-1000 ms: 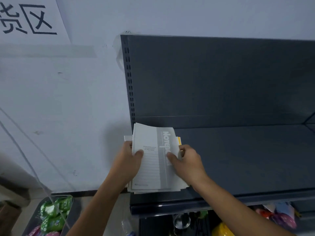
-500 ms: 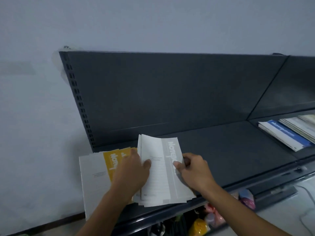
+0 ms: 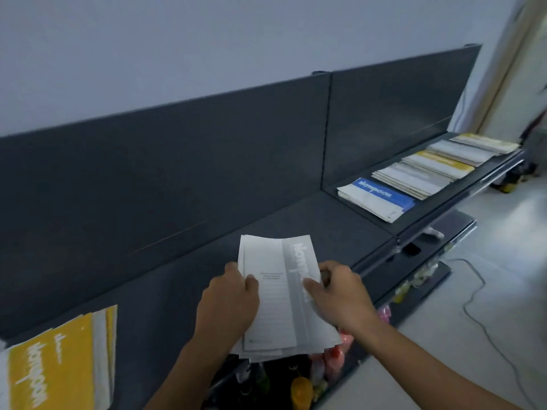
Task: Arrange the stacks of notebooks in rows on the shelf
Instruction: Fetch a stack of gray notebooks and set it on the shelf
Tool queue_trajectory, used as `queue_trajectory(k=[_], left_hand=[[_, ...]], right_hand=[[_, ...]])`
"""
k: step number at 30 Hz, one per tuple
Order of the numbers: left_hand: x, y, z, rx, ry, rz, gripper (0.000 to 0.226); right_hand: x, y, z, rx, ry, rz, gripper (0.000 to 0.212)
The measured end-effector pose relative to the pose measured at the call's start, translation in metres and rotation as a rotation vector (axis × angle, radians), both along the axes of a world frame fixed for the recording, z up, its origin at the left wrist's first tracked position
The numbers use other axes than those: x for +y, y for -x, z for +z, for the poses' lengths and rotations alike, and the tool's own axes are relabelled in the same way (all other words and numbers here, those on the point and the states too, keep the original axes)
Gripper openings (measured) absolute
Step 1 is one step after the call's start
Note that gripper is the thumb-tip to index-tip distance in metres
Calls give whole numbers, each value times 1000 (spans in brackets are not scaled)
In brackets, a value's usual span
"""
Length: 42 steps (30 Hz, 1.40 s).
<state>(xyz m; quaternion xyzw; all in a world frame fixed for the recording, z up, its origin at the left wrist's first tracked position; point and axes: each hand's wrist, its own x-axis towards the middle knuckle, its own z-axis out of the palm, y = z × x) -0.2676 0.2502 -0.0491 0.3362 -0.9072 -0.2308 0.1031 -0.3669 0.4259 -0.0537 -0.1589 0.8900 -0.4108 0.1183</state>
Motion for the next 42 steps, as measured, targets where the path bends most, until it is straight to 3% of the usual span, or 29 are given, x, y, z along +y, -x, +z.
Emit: queue_trajectory(k=[12,35,42], left_hand=[[144,158,10,-15,-9,-213,24],[240,429,3,-25,-53,-430,23],[284,489,-5,-26,-61,-426,24]], right_hand=[[162,128,0,26,-39,-195,13],[258,354,6,49,-148,-417,12],[302,414,-6,40,-127,-431,20]])
